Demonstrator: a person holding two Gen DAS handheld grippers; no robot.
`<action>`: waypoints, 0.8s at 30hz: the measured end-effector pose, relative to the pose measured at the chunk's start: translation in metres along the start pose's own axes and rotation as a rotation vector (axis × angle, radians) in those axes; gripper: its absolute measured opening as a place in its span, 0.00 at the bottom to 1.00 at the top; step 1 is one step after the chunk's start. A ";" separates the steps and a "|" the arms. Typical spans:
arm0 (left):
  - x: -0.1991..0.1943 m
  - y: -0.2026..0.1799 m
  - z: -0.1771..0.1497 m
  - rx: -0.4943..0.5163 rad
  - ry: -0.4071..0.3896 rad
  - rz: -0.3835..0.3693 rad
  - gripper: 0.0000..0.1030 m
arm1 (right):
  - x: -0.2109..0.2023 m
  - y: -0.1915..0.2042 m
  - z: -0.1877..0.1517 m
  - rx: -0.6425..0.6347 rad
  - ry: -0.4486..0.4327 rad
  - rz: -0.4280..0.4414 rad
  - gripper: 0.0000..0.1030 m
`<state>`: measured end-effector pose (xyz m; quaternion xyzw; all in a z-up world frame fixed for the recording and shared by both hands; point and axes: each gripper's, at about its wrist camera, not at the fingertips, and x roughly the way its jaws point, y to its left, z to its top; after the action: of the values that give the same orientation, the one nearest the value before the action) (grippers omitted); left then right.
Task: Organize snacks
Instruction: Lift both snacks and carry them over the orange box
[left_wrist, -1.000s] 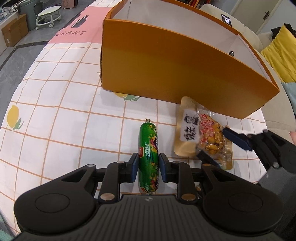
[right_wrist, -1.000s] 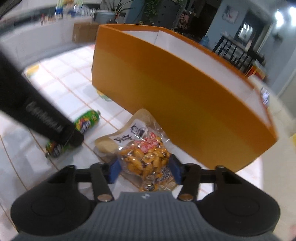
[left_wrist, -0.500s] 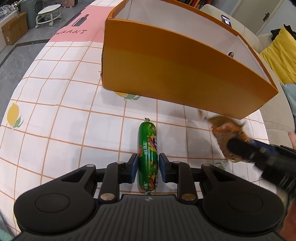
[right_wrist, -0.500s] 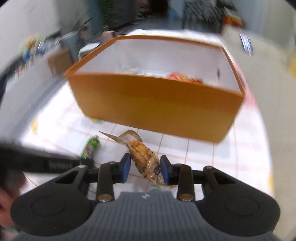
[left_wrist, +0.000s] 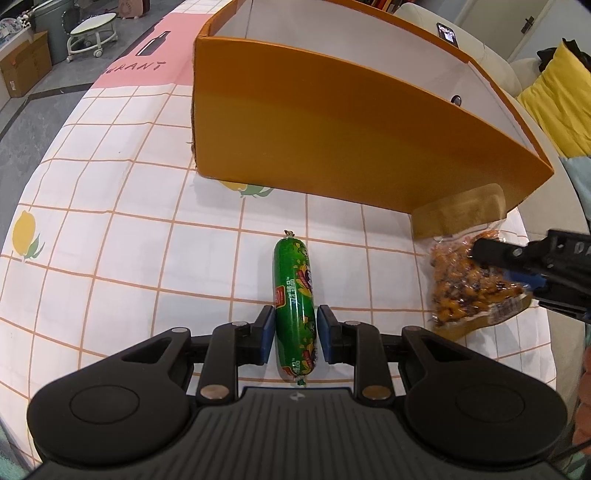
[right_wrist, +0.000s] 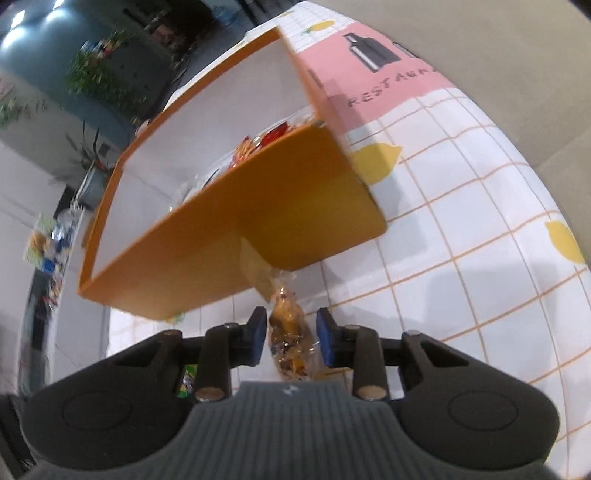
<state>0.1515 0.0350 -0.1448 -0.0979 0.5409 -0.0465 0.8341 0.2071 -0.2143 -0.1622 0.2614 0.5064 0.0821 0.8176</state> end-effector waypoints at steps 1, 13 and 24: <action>0.000 0.000 0.000 0.001 0.000 0.001 0.30 | -0.002 -0.002 -0.001 -0.023 0.006 -0.007 0.28; 0.003 -0.005 0.001 0.031 -0.015 -0.001 0.30 | 0.013 0.022 -0.016 -0.205 0.036 -0.025 0.33; 0.009 -0.015 0.005 0.094 -0.040 0.017 0.24 | 0.003 0.048 -0.030 -0.319 -0.007 -0.064 0.26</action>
<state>0.1606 0.0190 -0.1475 -0.0552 0.5221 -0.0628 0.8487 0.1888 -0.1625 -0.1507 0.1122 0.4921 0.1348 0.8527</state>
